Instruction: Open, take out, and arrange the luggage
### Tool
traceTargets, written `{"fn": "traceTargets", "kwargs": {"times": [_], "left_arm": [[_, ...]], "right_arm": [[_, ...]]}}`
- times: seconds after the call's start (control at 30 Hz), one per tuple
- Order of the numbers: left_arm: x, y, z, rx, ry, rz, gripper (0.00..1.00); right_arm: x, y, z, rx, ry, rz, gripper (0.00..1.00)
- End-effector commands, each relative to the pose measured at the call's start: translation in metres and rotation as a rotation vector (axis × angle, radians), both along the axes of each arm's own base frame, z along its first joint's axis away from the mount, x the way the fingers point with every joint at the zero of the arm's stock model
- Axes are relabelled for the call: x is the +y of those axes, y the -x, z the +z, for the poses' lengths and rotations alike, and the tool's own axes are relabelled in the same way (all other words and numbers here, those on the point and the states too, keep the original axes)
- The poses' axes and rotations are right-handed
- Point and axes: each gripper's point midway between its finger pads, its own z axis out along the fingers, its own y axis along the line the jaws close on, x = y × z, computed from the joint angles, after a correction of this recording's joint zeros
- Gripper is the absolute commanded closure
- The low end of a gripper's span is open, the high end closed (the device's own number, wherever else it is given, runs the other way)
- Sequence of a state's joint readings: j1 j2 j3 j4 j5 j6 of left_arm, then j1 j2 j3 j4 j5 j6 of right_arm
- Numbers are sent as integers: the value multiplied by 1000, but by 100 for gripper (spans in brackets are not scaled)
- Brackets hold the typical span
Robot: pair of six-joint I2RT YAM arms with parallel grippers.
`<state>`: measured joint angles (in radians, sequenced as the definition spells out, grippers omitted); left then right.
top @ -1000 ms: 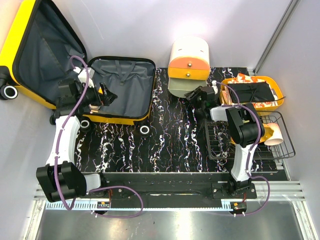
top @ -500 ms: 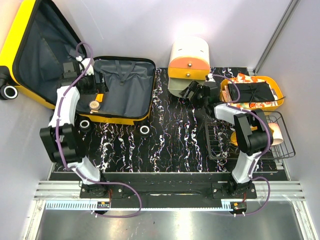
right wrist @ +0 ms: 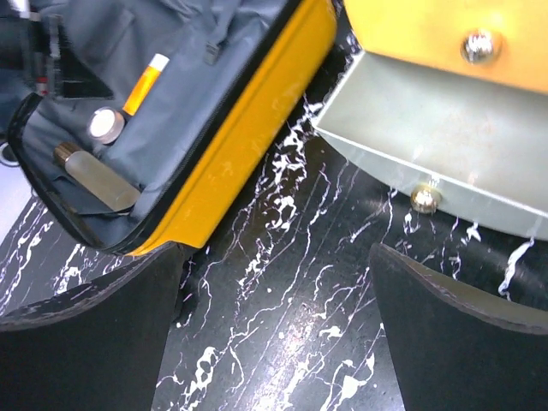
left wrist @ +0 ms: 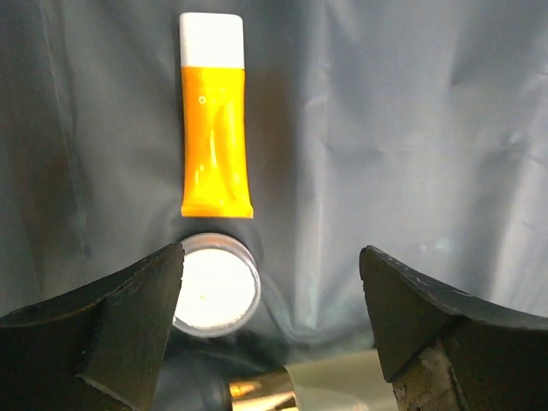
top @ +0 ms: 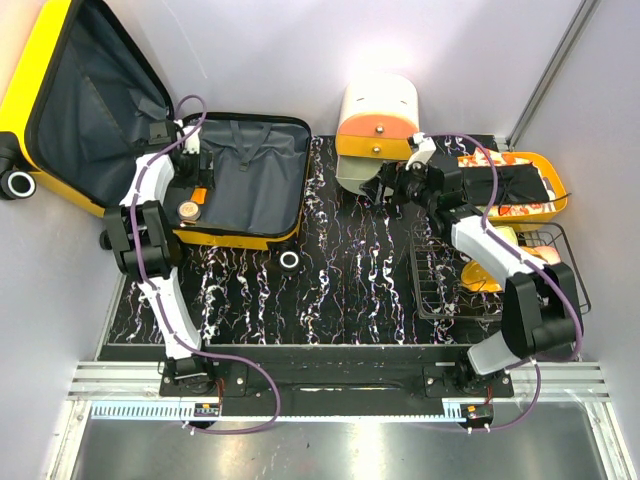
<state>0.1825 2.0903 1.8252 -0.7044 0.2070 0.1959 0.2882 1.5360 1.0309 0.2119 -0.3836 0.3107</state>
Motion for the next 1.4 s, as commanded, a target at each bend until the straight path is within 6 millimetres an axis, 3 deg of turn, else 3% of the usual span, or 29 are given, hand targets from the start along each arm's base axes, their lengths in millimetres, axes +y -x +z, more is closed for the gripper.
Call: {"fn": "traceTargets", "kwargs": {"times": [0.0, 0.07, 0.2, 0.37, 0.7, 0.83, 0.93, 0.97, 1.03, 1.07, 1.13, 1.17, 1.2, 1.23, 1.27, 1.33, 1.37], "left_arm": [[20, -38, 13, -118, -99, -39, 14], [22, -47, 12, -126, -103, -39, 15], [27, -57, -15, -93, -116, -40, 22], [30, -68, -31, -76, -119, -20, 32], [33, -73, -70, -20, -159, -38, 38], [26, -73, -74, -9, -135, -72, 47], [21, -73, -57, -35, -111, -89, 59], [19, -74, -39, -68, -102, -91, 62], [9, -72, -21, -101, -60, -104, 74], [5, -71, 4, -143, -52, -106, 75], [-3, -66, 27, -182, -10, -102, 78], [-5, -65, 60, -253, -8, -101, 79], [-12, -62, 76, -285, 29, -97, 80], [-17, -58, 85, -301, 51, -97, 80], [-23, -52, 120, -369, 67, -100, 81], [-42, -41, 141, -401, 185, -90, 82], [-51, -30, 168, -448, 224, -92, 82]], "right_arm": [[5, 18, 46, -214, 61, 113, 0], [5, 21, 53, -249, 87, 141, 1], [8, 28, 59, -258, 106, 190, 0], [8, 31, 64, -243, 103, 196, 0], [6, 30, 70, -239, 110, 200, 0], [9, 30, 73, -230, 98, 216, 0], [14, 29, 77, -228, 81, 236, 0], [15, 29, 77, -222, 74, 240, 0], [19, 27, 80, -216, 50, 251, 0], [21, 26, 81, -214, 41, 256, 0], [26, 25, 86, -216, 11, 278, 0], [29, 25, 87, -214, 0, 288, 0], [31, 24, 94, -217, -25, 292, 1], [33, 22, 92, -203, -38, 295, 2], [34, 19, 94, -198, -50, 292, 5], [38, 12, 98, -173, -104, 272, 8], [39, 8, 99, -167, -119, 258, 11]]}}
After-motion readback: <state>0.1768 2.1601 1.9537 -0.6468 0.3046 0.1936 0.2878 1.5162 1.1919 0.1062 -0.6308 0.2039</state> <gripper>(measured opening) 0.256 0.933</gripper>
